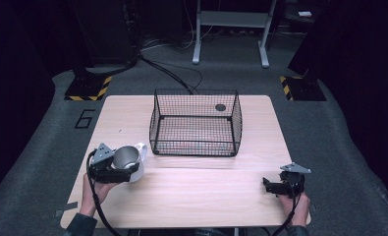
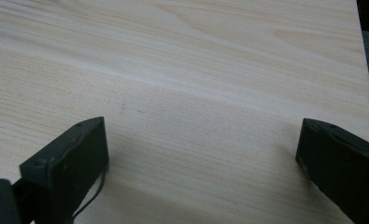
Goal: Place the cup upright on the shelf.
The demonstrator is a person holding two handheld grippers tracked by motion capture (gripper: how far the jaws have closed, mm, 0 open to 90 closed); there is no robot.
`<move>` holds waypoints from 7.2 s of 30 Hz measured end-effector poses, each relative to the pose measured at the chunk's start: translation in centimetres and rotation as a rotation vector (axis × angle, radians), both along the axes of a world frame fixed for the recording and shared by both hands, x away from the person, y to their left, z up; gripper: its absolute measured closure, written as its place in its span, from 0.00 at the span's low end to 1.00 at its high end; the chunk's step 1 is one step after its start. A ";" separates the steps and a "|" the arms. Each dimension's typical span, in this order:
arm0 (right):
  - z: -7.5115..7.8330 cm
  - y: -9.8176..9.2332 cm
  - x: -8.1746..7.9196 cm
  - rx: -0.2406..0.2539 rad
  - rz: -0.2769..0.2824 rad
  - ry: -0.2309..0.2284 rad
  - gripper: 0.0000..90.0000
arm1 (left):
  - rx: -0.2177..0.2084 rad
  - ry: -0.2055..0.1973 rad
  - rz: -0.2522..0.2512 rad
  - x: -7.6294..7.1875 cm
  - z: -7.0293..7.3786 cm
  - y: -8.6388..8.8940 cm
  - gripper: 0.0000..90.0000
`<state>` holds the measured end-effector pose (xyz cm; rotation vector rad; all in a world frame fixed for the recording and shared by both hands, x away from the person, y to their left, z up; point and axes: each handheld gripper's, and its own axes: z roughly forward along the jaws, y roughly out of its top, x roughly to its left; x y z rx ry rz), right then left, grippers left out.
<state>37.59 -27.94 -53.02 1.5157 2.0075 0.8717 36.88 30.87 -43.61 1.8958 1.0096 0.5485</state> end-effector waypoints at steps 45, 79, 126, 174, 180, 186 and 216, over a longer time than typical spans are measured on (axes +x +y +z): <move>0.0 0.0 0.0 -0.003 0.005 0.005 0.03 | 0.019 -0.040 -0.289 0.0 4.6 -8.9 0.07; 0.0 0.0 0.0 -0.002 0.005 0.003 0.03 | -0.008 -0.055 -0.280 6.2 8.1 -11.7 0.07; 0.0 0.0 -0.1 -0.002 0.007 0.004 0.03 | 0.030 -0.013 -0.241 15.4 7.6 -16.8 0.07; 0.0 0.0 -0.1 -0.002 0.012 0.004 0.04 | 0.141 0.117 -0.233 22.1 1.9 -20.1 0.07; 0.0 0.0 -0.1 -0.001 0.013 0.003 0.04 | 0.160 0.128 -0.234 22.6 1.2 -20.3 0.07; 0.1 0.0 0.0 -0.003 0.013 0.003 0.04 | 0.138 0.128 -0.228 22.8 0.9 -20.4 0.07; 0.1 0.0 -0.1 -0.004 0.015 0.003 0.05 | 0.239 0.188 -0.258 23.3 0.0 -21.2 0.07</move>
